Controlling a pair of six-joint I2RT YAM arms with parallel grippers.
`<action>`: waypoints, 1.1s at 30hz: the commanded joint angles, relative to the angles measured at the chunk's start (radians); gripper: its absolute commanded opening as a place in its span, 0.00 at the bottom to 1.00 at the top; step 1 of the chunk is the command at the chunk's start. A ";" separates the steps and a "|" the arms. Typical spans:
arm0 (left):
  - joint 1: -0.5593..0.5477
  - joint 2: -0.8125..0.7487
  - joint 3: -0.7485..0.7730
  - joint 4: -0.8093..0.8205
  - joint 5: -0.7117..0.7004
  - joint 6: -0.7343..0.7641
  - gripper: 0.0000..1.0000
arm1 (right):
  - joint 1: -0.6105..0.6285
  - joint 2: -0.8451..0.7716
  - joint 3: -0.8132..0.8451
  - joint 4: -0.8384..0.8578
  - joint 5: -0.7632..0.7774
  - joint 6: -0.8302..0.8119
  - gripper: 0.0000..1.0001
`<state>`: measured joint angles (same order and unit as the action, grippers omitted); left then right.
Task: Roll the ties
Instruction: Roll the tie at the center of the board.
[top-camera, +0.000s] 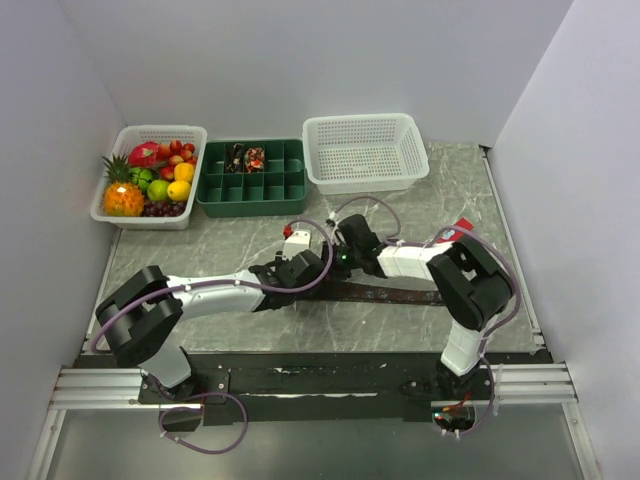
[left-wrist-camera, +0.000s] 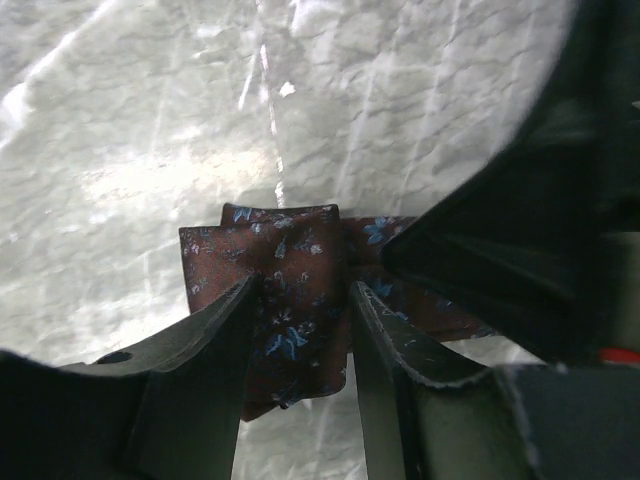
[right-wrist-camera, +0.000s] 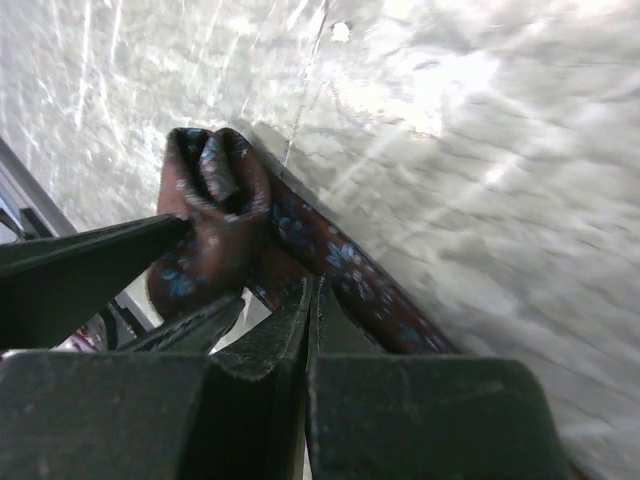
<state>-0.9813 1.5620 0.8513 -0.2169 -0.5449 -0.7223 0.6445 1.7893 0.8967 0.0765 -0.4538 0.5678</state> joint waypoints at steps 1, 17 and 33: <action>0.013 -0.019 -0.021 0.097 0.062 -0.040 0.47 | -0.029 -0.111 -0.019 0.048 -0.019 -0.016 0.00; 0.066 -0.071 -0.138 0.298 0.141 -0.104 0.46 | -0.040 -0.009 0.008 0.143 -0.221 0.003 0.00; 0.072 -0.080 -0.161 0.332 0.169 -0.103 0.44 | -0.020 0.022 0.025 0.190 -0.260 0.021 0.00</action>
<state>-0.9039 1.5150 0.7059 0.0475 -0.4324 -0.8059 0.6109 1.8332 0.8825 0.1848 -0.6842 0.5797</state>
